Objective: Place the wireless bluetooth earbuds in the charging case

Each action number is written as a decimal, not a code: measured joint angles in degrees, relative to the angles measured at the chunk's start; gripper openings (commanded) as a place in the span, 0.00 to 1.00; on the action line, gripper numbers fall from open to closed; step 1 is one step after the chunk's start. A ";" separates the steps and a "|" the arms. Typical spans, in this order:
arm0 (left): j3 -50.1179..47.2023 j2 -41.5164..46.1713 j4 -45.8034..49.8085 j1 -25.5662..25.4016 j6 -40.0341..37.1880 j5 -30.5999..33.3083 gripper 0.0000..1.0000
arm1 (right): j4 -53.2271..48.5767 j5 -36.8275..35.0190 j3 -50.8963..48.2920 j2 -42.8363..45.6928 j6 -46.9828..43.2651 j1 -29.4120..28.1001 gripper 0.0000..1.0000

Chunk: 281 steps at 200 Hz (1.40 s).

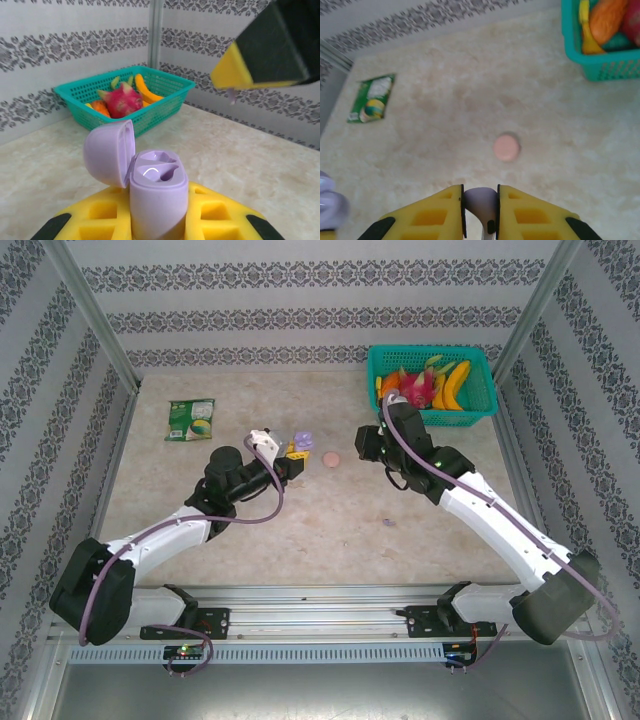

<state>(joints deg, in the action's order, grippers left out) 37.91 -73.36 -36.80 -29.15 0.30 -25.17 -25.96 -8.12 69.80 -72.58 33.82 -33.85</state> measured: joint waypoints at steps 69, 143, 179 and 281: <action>0.00 0.42 -5.33 -0.55 -5.75 12.15 0.00 | 7.56 -0.02 2.58 0.02 -2.78 -5.84 0.20; 1.84 -0.31 -10.03 -1.22 -6.12 11.96 0.00 | 14.80 0.63 5.49 -0.96 -4.48 -8.44 0.20; 3.02 -0.50 -10.21 -1.29 -6.10 9.20 0.00 | 16.81 1.68 6.34 -2.23 -5.29 -9.57 0.20; 4.76 -0.94 -10.10 -2.36 -6.10 6.73 0.00 | 19.39 3.63 6.34 -4.96 -5.57 -11.80 0.20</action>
<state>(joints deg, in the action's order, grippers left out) 42.68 -74.30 -46.89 -31.51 -5.80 -18.44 -6.57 -4.49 76.14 -77.54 28.25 -45.65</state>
